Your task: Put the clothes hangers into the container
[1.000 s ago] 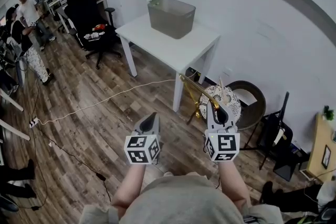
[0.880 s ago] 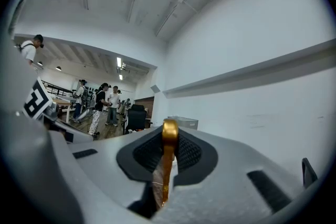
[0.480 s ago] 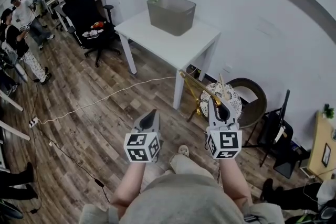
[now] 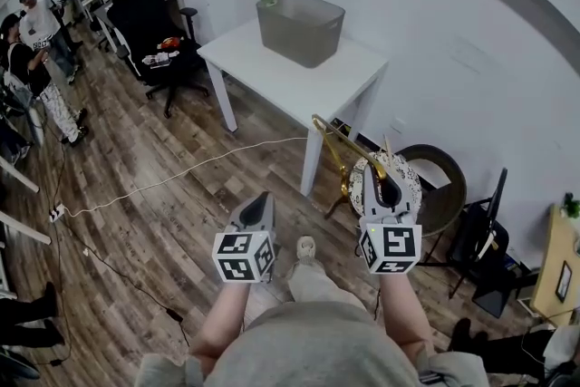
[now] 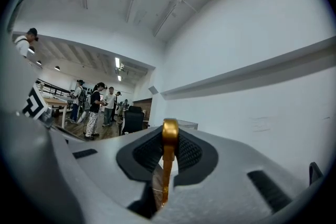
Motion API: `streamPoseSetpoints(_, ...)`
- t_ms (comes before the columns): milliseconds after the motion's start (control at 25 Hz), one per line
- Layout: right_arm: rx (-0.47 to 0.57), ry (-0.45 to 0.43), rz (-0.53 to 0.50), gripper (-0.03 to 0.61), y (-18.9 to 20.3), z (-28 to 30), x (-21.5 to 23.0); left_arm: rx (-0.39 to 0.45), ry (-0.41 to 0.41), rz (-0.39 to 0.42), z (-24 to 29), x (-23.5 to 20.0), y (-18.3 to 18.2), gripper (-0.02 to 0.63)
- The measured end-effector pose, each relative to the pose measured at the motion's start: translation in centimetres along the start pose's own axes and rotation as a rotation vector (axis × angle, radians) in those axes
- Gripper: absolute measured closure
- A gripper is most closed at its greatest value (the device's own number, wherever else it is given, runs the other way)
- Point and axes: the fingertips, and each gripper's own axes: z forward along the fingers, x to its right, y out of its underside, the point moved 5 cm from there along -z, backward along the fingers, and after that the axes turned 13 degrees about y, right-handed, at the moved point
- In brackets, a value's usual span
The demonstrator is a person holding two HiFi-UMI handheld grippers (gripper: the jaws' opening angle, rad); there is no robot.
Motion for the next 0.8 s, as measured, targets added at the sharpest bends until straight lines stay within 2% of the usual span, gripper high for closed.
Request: streamPoseSetpoints(800,0.078,-0.006,-0.002,0.54,-2.9,19.0,2.2,0.005,-0.009,0.024,15.0,-8.0,-8.1,0.604)
